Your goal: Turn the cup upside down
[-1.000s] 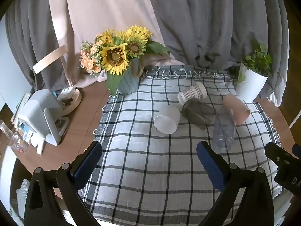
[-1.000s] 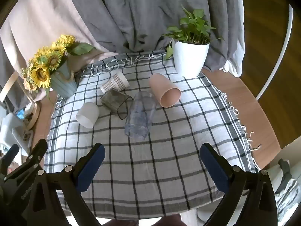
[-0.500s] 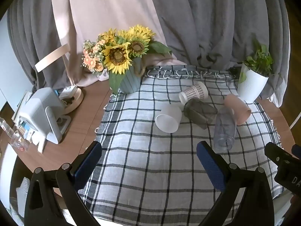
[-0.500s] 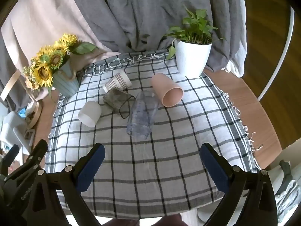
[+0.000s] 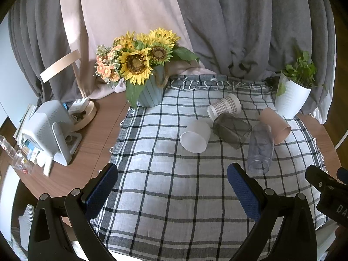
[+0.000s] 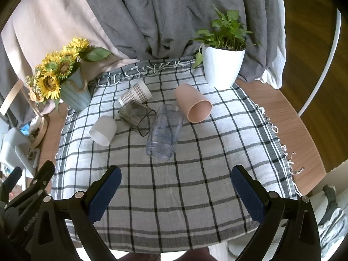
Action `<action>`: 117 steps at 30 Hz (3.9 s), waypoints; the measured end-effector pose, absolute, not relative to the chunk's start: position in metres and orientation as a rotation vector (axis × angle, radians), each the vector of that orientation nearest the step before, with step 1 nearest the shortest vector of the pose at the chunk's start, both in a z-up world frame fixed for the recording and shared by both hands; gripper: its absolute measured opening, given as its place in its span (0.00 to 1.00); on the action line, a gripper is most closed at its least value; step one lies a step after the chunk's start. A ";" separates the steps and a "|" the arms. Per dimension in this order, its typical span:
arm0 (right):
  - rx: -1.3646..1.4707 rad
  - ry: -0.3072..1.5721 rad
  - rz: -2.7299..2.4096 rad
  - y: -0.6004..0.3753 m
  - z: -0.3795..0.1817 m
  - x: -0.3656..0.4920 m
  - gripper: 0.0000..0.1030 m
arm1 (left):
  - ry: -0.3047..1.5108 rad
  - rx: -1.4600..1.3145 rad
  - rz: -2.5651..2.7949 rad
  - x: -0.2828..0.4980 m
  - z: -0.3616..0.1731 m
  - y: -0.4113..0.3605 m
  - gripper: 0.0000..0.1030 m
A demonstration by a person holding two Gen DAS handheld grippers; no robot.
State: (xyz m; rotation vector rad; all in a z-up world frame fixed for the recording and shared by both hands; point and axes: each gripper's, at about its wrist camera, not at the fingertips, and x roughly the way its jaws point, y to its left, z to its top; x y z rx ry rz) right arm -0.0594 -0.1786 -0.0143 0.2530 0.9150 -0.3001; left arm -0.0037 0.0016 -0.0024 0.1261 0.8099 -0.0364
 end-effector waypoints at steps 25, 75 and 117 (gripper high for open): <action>0.252 0.918 -0.302 -0.179 -0.015 -0.058 0.99 | 0.815 0.123 -0.038 -0.004 -0.007 0.001 1.00; 0.357 0.970 -0.365 -0.194 -0.036 -0.030 0.99 | 0.913 0.216 -0.188 0.061 -0.023 -0.025 1.00; 0.886 1.054 -0.744 -0.271 -0.081 0.086 0.99 | 1.241 0.674 -0.636 0.278 -0.098 -0.181 0.99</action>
